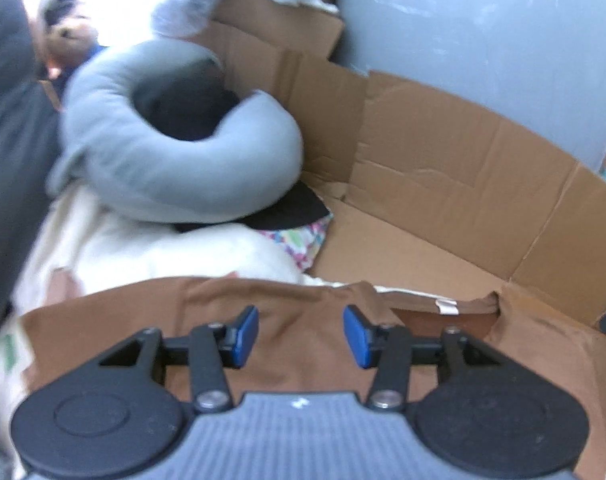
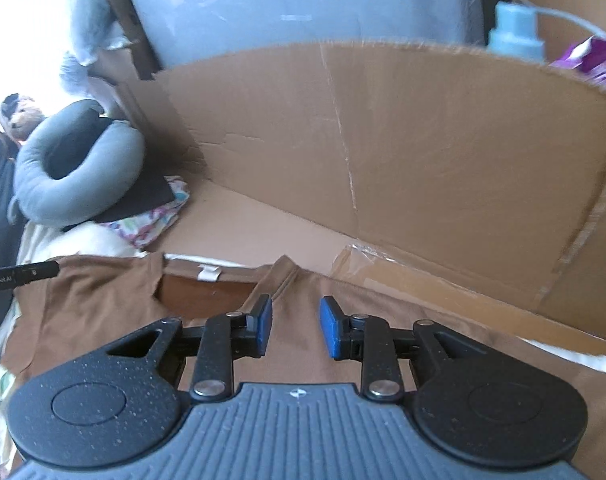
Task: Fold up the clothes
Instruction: 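Open both tools and lift them away from the shirt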
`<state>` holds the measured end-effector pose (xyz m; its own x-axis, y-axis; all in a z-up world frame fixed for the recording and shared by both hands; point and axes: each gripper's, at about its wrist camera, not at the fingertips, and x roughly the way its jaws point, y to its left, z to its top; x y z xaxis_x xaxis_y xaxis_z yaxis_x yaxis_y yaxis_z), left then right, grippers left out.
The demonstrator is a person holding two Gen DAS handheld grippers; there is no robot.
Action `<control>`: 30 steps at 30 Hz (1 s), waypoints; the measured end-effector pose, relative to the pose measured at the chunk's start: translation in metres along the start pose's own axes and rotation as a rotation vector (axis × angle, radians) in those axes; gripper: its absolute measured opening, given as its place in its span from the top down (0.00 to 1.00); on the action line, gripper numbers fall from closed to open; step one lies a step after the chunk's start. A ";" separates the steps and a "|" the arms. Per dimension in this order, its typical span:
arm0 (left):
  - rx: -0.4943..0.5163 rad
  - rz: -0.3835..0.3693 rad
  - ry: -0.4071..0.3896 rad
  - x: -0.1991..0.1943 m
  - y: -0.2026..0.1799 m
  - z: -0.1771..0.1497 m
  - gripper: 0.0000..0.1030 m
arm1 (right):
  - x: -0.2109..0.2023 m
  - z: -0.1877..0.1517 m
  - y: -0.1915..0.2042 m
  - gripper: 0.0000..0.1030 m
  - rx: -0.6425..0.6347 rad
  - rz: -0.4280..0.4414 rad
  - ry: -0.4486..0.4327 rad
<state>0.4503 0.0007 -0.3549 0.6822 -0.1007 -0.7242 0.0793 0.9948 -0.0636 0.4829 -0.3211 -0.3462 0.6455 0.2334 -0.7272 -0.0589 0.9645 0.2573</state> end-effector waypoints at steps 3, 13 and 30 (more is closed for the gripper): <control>-0.005 0.012 0.002 -0.039 0.013 -0.002 0.51 | -0.038 -0.002 -0.001 0.62 0.002 -0.004 0.005; -0.071 0.067 0.027 -0.159 0.062 0.003 0.50 | -0.169 -0.011 -0.007 0.62 0.085 0.000 0.021; -0.123 0.033 0.063 -0.357 0.078 0.013 0.36 | -0.384 0.002 0.004 0.50 0.150 -0.017 -0.031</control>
<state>0.2227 0.1137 -0.0926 0.6359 -0.0710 -0.7685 -0.0346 0.9921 -0.1203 0.2363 -0.4071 -0.0640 0.6688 0.2114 -0.7128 0.0648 0.9385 0.3390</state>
